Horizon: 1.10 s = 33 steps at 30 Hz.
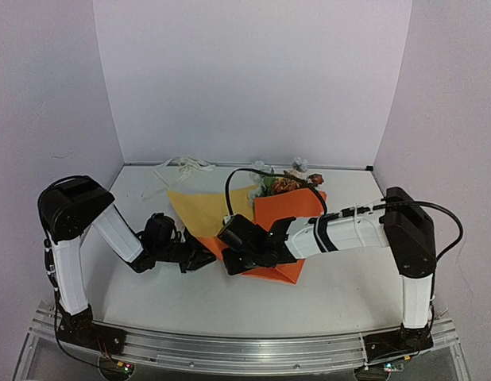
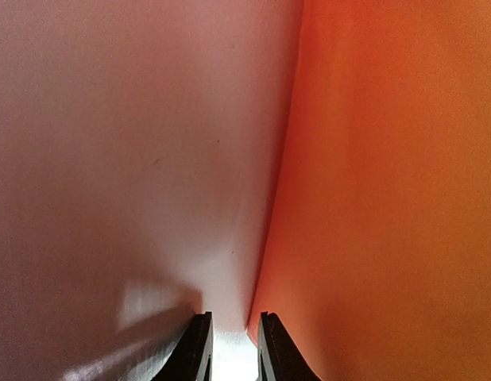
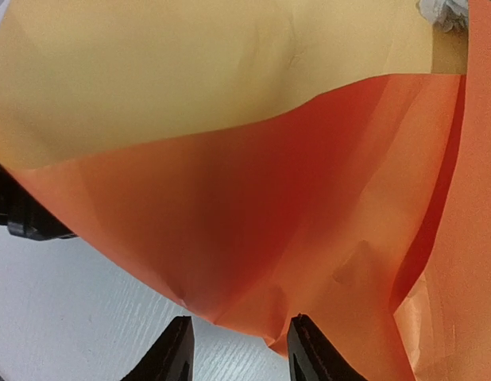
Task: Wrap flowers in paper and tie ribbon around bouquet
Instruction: Fold the 2/3-folded wrapping paper at the center of the board.
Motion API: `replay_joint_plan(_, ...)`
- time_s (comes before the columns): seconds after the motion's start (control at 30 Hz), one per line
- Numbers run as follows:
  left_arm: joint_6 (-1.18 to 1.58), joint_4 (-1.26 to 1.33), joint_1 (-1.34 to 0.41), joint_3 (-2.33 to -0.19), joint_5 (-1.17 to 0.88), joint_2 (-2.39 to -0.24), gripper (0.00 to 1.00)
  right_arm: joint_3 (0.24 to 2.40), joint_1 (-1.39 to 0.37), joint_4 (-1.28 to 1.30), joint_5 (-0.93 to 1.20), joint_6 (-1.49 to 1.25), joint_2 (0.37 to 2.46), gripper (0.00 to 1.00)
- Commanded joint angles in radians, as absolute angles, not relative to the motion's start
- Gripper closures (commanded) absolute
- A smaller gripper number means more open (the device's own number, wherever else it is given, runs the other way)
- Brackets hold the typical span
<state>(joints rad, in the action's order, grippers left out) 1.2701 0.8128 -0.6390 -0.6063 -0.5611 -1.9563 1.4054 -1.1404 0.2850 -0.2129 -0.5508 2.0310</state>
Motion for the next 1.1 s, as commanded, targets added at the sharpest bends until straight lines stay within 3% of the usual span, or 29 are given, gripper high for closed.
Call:
replay_joint_plan(0.0, 1.356, 0.975, -0.622, -0.557, -0.571, -1.984, 0.76, 1.459, -1.129, 0.290, -0.212, -0.570, 2.081, 0.57)
replay_joint_plan(0.4, 1.388, 1.052, -0.586, -0.482, -0.492, -1.953, 0.67, 1.498, -1.128, 0.334, -0.212, -0.580, 2.158, 0.61)
replay_joint_plan(0.7, 1.336, 0.976, -0.579, -0.516, -0.468, -1.938, 0.68, 1.487, -1.128, 0.354, -0.218, -0.582, 2.048, 0.63)
replay_joint_plan(1.07, 1.304, 0.906, -0.577, -0.551, -0.457, -1.923, 0.69, 1.458, -1.121, 0.370, -0.213, -0.627, 2.062, 0.92)
